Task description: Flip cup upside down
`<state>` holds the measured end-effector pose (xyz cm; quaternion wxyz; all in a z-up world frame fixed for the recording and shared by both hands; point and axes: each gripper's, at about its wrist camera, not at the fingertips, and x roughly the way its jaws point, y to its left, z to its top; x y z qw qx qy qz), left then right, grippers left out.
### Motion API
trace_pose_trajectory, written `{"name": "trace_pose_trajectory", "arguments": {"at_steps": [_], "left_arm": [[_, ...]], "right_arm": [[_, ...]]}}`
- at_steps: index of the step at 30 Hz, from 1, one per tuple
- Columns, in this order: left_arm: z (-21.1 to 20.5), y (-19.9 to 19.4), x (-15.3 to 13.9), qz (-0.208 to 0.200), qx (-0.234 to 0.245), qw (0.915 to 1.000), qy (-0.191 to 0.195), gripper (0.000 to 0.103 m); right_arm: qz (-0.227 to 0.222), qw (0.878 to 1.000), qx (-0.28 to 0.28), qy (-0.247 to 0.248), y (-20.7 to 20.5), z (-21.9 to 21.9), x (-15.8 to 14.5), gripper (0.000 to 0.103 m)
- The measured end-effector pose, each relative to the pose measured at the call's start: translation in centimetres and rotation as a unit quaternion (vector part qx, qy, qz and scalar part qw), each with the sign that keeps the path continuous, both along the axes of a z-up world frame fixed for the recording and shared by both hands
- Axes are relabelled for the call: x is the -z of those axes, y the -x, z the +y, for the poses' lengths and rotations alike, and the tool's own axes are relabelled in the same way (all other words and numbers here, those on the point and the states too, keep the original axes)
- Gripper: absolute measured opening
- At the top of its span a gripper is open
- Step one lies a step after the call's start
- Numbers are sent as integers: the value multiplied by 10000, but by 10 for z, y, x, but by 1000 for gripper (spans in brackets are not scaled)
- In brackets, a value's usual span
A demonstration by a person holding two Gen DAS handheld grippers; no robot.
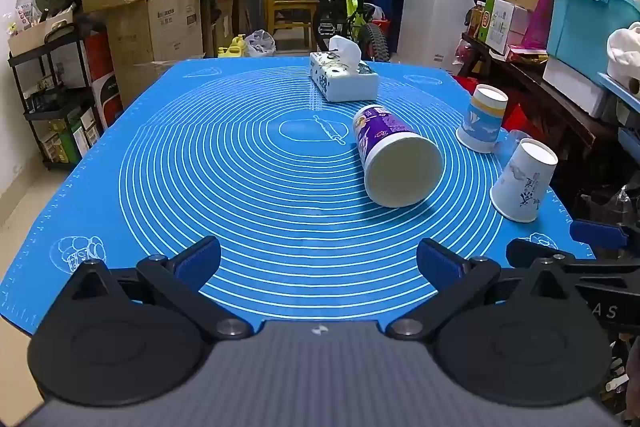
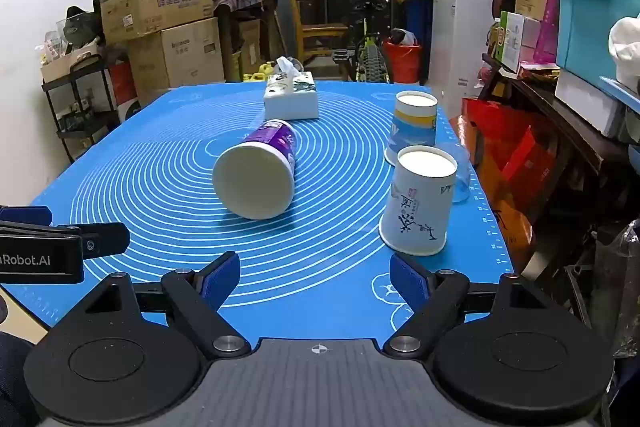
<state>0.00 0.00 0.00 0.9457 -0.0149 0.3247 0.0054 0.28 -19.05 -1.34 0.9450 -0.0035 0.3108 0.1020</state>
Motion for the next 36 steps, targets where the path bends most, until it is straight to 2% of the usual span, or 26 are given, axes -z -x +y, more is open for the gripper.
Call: {"name": "trace_pose_trajectory", "arguments": {"at_steps": [36], "left_arm": [[1, -2, 3, 57, 29, 10000, 6, 103]], "right_arm": [[-10, 9999, 24, 132, -2, 5, 4, 84]]}}
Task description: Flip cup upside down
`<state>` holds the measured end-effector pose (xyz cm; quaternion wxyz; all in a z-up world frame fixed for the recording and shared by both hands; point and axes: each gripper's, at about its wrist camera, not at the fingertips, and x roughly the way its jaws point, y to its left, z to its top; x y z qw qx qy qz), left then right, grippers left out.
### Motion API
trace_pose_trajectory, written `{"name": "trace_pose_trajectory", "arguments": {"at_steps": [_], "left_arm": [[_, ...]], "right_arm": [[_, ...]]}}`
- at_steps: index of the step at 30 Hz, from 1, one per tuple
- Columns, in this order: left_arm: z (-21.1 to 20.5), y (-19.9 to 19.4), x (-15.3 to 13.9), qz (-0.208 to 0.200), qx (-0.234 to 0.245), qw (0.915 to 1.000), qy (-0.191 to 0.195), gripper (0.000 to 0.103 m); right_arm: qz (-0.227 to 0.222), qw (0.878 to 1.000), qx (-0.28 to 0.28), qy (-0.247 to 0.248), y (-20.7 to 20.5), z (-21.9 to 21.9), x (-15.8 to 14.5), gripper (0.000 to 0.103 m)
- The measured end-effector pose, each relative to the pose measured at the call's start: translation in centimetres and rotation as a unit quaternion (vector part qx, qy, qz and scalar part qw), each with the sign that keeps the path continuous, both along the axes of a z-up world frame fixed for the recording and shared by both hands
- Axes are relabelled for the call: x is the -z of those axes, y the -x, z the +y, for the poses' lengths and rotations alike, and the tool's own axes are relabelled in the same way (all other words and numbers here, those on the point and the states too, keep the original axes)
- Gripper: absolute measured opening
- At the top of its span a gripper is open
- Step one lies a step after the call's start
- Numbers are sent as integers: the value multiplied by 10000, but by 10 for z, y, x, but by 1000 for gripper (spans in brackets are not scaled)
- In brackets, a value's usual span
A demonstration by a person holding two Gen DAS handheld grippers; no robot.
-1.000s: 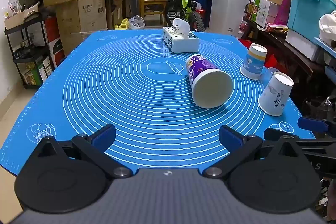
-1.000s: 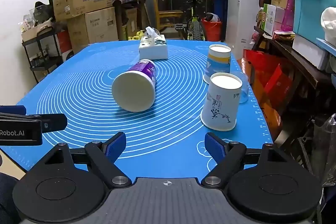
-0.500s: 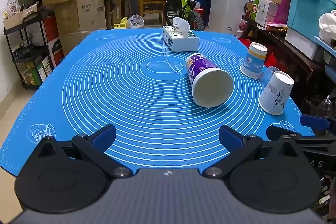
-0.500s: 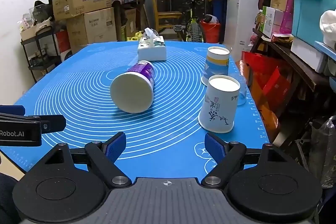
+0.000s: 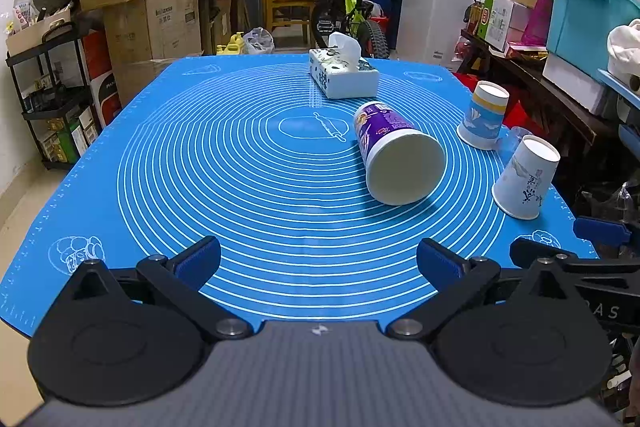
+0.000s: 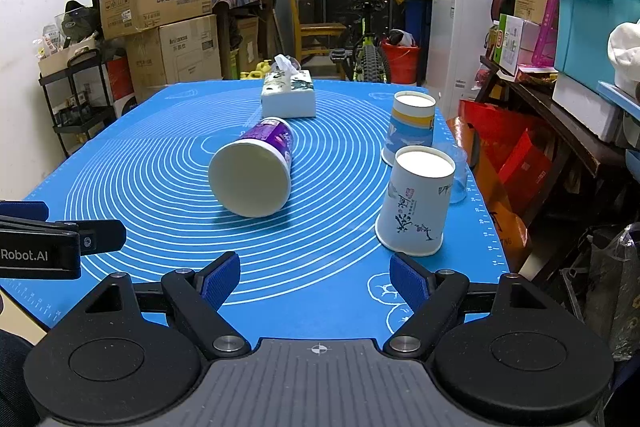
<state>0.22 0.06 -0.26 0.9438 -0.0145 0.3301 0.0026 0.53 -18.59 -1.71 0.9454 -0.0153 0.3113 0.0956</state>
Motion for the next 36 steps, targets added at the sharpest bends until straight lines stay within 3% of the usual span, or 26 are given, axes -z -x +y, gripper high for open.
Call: {"name": "trace_pose_trajectory", "arguments": {"at_steps": [36], "left_arm": [[-1, -2, -2, -21, 28, 10000, -27, 103]], "right_arm": [[-42, 10000, 17, -20, 1, -4, -6, 84]]}}
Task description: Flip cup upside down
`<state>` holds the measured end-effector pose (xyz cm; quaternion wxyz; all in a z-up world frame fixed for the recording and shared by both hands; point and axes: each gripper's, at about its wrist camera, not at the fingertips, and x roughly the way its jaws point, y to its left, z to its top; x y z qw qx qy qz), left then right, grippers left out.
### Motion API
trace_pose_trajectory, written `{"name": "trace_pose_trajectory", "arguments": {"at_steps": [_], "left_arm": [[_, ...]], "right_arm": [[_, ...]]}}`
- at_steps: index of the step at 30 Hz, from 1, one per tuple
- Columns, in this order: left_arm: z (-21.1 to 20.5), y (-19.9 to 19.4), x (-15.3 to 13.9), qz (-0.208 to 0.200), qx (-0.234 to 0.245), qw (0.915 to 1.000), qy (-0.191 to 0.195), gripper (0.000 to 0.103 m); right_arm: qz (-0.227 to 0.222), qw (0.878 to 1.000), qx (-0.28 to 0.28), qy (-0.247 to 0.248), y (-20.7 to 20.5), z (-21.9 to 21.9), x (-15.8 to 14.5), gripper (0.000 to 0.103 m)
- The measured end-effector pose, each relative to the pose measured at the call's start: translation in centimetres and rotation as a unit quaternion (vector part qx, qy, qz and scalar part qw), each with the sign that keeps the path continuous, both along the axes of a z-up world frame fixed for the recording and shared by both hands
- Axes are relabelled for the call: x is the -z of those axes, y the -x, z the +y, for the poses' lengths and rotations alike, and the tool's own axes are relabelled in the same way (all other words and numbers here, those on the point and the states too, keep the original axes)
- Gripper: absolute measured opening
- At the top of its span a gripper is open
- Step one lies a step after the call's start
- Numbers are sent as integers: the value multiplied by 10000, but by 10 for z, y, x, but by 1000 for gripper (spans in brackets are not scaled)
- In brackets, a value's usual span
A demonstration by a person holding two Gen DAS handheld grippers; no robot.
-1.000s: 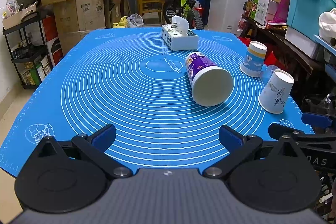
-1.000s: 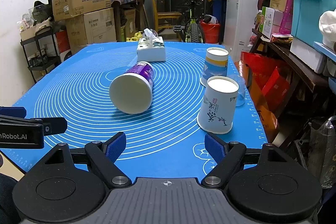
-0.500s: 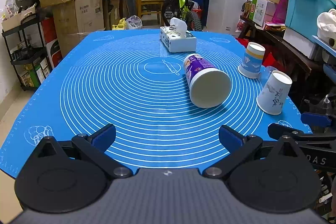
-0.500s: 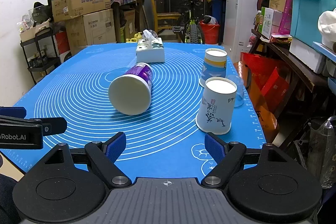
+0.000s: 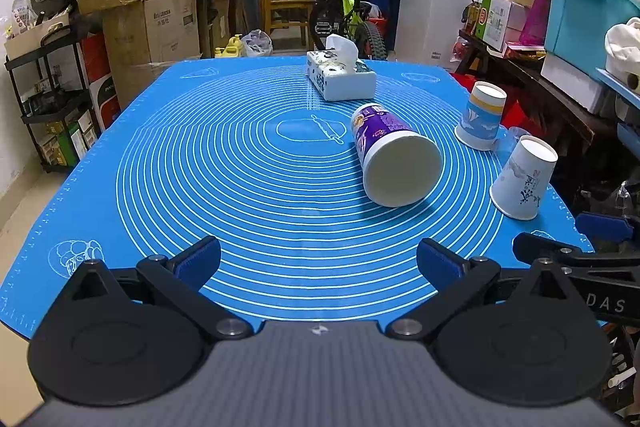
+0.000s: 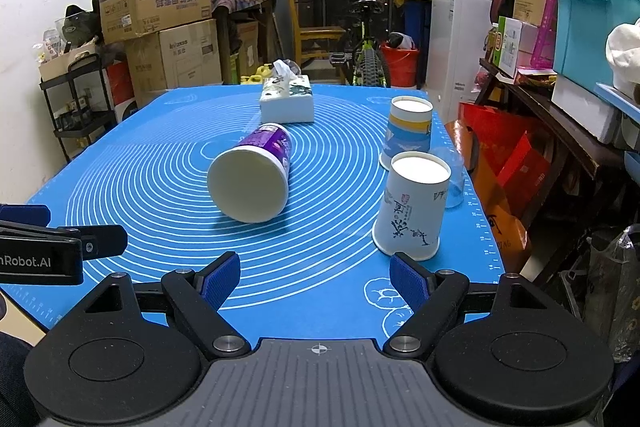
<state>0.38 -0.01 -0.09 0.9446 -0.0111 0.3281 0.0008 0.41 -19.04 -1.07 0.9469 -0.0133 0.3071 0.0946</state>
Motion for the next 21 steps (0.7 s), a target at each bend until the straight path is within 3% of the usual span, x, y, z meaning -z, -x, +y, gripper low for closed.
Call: {"name": "trace_pose_trajectory", "arguments": {"at_steps": [21], "left_arm": [[-5, 0, 1, 10, 59, 10000, -69, 103]], "right_arm": [[-18, 10000, -10, 2, 1, 2, -2, 84]]}}
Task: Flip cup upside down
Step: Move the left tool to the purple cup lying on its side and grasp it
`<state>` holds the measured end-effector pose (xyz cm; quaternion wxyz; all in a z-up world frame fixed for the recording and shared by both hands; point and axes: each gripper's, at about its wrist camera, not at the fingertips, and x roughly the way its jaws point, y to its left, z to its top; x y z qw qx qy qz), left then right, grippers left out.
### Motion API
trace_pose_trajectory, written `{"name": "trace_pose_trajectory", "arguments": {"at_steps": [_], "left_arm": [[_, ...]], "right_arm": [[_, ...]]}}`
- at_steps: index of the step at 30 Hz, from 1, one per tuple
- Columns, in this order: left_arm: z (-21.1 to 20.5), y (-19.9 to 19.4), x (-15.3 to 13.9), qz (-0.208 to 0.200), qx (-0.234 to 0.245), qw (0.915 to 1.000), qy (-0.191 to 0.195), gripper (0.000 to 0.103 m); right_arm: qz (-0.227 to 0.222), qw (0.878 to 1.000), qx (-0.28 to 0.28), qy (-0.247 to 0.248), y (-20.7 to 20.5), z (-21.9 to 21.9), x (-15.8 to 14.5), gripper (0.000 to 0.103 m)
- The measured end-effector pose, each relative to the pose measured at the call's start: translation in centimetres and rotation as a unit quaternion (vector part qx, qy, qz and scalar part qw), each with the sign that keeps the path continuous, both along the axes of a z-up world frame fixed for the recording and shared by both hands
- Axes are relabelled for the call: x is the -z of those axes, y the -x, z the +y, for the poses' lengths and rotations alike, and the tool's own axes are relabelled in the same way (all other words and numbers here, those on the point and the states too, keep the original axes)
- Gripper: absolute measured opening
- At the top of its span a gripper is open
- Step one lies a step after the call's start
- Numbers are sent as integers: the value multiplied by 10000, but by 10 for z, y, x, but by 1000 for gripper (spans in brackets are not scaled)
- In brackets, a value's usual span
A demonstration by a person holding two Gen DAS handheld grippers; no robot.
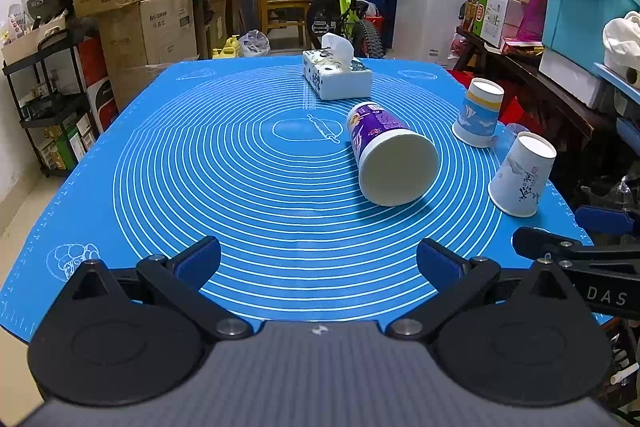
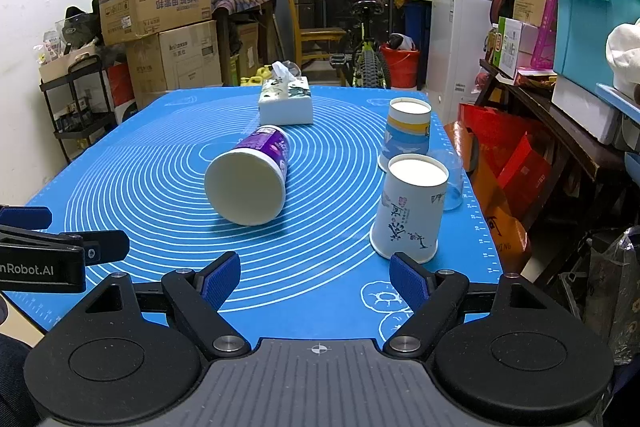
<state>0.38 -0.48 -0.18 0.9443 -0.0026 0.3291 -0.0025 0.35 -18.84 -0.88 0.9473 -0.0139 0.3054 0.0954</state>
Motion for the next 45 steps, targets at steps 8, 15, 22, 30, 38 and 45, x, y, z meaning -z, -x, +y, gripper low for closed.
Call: {"name": "trace_pose_trajectory", "arguments": {"at_steps": [8, 15, 22, 30, 38, 45], "left_arm": [[0, -1, -1, -9, 3, 10000, -1, 103], [-2, -11, -8, -70, 9, 10000, -68, 103], [-10, -40, -15, -283, -8, 9995, -116, 103], [-31, -95, -19, -420, -44, 9990, -107, 103], [-45, -152, 2, 41, -33, 9998, -216, 103], [-45, -184, 23, 669, 99, 9977, 105, 103]], "right_arm": [[-22, 10000, -28, -16, -1, 1, 0, 84], [-132, 9999, -30, -107, -10, -5, -3, 84], [-517, 9985, 62, -147, -31, -11, -21, 84], [-803, 9963, 291, -127, -66, -24, -33, 84], [-792, 9958, 434, -156, -97, -33, -27, 84], [-684, 9969, 369, -151, -112, -29, -17, 84]]}}
